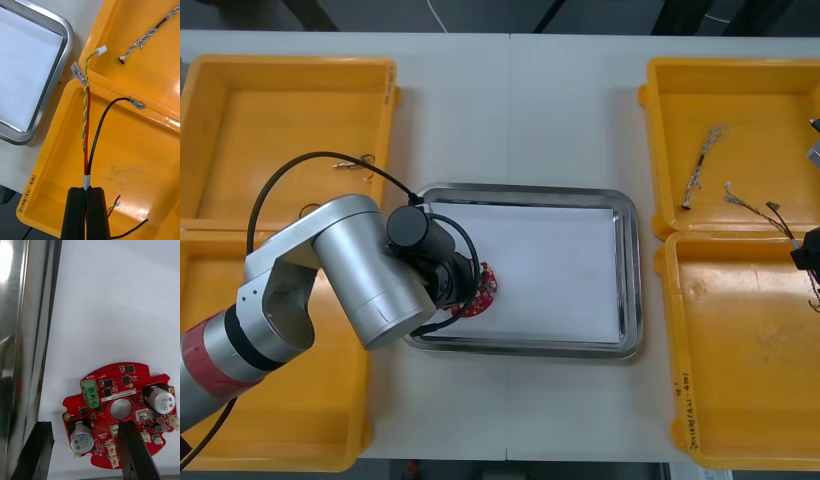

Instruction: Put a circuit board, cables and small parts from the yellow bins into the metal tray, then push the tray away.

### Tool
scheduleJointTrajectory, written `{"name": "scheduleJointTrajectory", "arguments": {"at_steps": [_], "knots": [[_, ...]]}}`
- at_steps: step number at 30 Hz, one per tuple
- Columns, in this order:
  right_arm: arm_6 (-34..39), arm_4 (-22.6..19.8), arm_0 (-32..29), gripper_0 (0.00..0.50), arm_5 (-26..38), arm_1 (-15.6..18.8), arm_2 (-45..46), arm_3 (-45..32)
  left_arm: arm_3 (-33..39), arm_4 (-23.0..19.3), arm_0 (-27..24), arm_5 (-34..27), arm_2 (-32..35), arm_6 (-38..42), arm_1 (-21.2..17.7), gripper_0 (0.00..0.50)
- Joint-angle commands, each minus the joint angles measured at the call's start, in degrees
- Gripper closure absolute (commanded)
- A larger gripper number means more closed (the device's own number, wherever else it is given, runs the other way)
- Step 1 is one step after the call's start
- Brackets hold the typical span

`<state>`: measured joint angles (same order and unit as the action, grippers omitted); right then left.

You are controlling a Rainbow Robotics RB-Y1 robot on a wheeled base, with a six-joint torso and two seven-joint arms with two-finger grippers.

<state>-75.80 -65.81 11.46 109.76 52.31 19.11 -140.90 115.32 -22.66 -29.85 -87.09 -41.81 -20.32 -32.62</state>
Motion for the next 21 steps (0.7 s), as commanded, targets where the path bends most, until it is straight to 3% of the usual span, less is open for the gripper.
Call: {"name": "scheduleJointTrajectory", "arguments": {"at_steps": [1, 9, 21], "knots": [[-2.6, 0.5, 1.3, 0.500, 0.2, 2.8, -0.9, -1.3, 4.8, -2.7, -2.0, -3.0, 3.5, 4.2, -0.3, 0.000], [-3.5, 0.6, 1.3, 0.500, 0.2, 3.0, -0.9, -1.3, 11.6, -9.2, -3.8, -11.3, 10.7, 4.1, -3.4, 0.000], [-4.0, 0.3, 1.5, 0.500, 0.2, 3.2, -0.9, -1.3, 11.8, -23.9, -9.8, -18.7, 23.5, 3.2, -11.6, 0.000]]}}
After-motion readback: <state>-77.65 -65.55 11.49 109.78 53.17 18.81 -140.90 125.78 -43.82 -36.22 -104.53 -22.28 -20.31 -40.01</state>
